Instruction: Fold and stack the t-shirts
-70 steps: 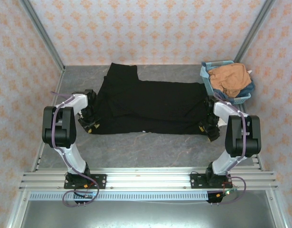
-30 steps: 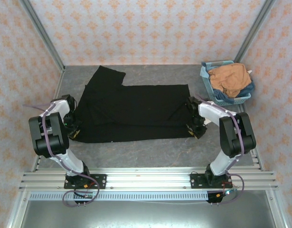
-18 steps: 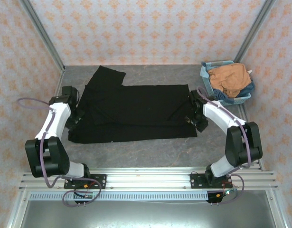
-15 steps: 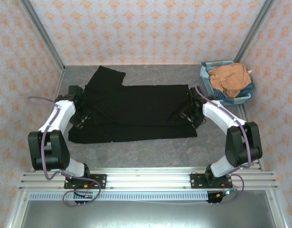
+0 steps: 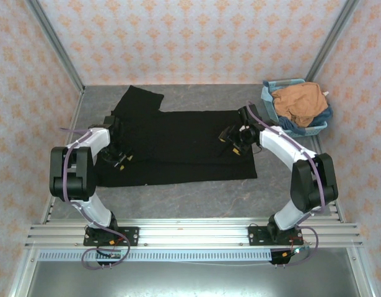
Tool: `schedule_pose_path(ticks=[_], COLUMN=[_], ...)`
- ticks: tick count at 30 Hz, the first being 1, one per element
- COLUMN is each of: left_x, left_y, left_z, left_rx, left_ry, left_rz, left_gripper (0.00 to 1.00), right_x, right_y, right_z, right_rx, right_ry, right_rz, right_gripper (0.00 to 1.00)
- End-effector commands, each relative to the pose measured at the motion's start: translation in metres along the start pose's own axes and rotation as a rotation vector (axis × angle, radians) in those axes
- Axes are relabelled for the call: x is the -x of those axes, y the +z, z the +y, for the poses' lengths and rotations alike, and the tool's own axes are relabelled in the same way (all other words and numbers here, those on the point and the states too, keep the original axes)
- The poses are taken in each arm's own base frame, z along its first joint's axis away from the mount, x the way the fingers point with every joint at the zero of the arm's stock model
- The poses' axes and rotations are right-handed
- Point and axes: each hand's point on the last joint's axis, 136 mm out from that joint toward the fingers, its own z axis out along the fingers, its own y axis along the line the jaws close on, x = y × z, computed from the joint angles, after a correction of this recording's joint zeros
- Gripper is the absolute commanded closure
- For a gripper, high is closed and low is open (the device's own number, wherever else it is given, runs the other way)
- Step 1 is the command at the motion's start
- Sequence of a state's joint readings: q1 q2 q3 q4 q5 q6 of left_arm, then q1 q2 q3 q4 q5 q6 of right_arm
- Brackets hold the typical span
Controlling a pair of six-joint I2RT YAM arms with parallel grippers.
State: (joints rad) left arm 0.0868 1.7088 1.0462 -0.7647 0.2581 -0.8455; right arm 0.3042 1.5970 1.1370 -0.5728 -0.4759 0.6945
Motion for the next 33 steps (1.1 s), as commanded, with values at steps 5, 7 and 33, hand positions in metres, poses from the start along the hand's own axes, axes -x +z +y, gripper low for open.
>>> schedule_pose_path(ticks=[5,7,33], left_x=[0.019,0.021,0.029], left_y=[-0.011,-0.014,-0.03], left_z=[-0.016,-0.02,-0.129], left_rx=[-0.028,-0.029,0.015], left_ry=[0.009,0.02,0.386], left_rz=[-0.079,-0.089,-0.162], left_gripper=[0.89,0.97,1.0], right_x=[-0.001,-0.001,-0.005], right_y=[-0.001,-0.001,0.003], right_z=[-0.001,-0.002,-0.015], right_rx=[0.009,0.005,-0.047], right_ry=[0.01,0.013,0.042], right_rz=[-0.01,-0.01,0.004], right_gripper=[0.33,0.33,0.35])
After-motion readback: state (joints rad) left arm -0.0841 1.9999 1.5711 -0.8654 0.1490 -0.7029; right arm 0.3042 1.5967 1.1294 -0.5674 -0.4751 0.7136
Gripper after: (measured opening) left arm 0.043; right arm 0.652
